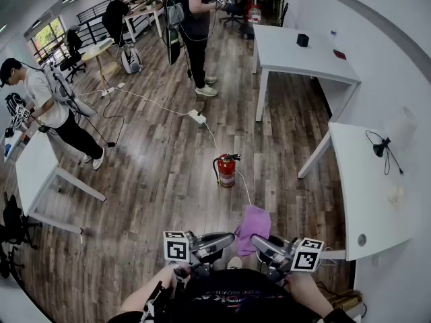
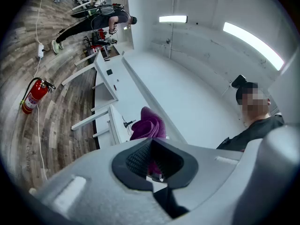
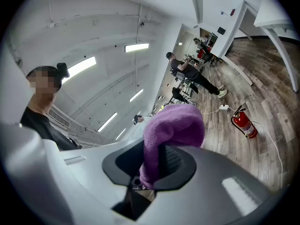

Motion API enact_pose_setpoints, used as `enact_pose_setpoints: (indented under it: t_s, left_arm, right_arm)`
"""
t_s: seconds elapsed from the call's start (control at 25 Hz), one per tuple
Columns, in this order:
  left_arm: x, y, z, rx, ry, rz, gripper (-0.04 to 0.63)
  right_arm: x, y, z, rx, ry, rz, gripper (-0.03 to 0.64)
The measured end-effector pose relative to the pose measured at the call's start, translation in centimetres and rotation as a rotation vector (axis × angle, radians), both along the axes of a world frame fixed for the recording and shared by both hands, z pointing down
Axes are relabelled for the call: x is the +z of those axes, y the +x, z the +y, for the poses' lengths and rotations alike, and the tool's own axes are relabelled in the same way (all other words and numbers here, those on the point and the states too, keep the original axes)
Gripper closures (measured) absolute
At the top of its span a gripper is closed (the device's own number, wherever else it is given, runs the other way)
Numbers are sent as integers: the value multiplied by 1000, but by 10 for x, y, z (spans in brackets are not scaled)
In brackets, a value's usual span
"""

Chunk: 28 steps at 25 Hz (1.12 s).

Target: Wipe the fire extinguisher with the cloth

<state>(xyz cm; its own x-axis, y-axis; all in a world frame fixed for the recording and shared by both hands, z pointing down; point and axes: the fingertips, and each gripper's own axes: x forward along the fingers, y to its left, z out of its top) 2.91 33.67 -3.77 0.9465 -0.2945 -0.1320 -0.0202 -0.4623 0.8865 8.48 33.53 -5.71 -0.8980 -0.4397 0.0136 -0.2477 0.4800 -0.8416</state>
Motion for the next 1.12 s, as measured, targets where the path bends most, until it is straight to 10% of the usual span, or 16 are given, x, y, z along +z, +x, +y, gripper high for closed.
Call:
enact_pose_setpoints:
  t_s: [1.12]
  left_arm:
    - [-15, 7, 3, 0, 43, -34, 596]
  right_arm:
    - [-22, 23, 1, 48, 85, -35, 548]
